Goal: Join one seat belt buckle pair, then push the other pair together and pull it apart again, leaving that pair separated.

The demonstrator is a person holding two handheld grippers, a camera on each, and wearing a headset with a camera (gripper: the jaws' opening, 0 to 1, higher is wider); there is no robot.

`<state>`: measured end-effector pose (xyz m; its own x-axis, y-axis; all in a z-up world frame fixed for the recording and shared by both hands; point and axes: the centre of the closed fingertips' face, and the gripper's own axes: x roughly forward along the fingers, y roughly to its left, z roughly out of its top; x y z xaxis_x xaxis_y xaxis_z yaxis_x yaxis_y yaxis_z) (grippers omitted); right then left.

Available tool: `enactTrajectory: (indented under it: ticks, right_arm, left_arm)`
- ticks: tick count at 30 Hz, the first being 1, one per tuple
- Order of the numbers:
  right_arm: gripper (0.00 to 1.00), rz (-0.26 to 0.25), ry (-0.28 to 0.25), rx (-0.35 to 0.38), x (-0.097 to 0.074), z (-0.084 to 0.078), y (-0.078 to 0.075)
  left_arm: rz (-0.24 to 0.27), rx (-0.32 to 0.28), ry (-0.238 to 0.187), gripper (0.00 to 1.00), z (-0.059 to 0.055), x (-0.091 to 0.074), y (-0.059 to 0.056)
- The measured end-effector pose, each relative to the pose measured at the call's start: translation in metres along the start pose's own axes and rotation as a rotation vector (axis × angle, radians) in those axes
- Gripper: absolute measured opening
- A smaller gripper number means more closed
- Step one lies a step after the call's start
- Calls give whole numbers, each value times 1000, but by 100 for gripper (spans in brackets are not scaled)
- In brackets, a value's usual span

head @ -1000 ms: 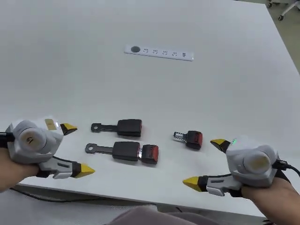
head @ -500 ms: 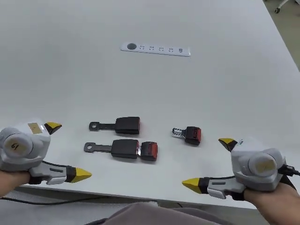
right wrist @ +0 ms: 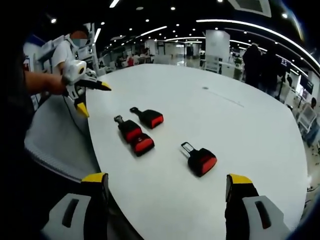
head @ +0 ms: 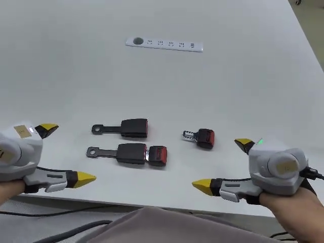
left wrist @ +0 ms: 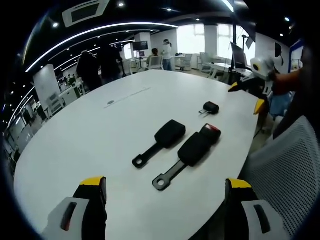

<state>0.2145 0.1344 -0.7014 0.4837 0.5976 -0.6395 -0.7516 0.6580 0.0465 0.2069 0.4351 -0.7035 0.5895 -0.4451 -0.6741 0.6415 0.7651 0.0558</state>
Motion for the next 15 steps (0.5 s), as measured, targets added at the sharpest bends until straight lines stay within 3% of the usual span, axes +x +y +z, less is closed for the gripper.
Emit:
enactTrajectory:
  ticks: [15]
  right_arm:
    - [99,15,9,-8,8,2,15]
  left_arm:
    - [21,-32,1,100,-12,-5,4]
